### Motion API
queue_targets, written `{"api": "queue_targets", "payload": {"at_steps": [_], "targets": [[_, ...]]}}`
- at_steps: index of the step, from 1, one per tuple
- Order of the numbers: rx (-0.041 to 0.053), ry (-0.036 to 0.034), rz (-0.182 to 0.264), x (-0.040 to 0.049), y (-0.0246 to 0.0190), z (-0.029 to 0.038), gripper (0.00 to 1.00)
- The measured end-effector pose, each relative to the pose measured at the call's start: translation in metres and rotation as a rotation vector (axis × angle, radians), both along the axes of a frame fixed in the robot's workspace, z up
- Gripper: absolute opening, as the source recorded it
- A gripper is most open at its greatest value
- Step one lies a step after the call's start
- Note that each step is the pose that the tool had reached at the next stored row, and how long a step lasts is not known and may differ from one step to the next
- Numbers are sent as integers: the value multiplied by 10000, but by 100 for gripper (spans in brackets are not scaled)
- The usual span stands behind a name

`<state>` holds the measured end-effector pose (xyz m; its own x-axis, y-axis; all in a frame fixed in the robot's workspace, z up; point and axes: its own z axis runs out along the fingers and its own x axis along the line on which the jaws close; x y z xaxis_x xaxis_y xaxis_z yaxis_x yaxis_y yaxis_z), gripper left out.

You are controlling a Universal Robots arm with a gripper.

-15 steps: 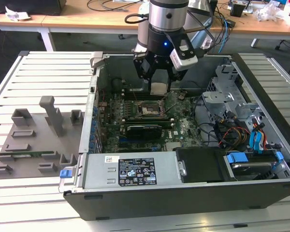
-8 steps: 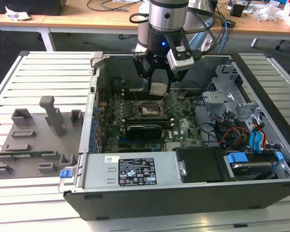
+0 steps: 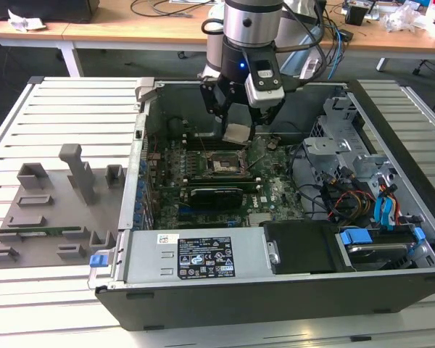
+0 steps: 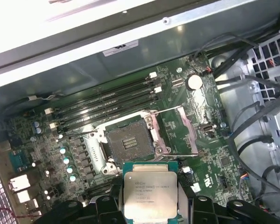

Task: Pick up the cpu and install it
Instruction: 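Place the cpu into insertion slot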

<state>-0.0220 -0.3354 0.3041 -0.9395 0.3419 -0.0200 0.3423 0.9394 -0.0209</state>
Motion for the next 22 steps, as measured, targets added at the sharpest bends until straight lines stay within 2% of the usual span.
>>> {"api": "queue_targets", "payload": {"at_steps": [6,8,9,17,22], "targets": [[-2,0,-913,0,0,-1,55],[-2,0,-1084,0,0,-1,55],[-3,0,-1343,0,0,-1,55],[-3,0,-2585,0,0,-2,55],[-3,0,-3164,0,0,-2,55]]}}
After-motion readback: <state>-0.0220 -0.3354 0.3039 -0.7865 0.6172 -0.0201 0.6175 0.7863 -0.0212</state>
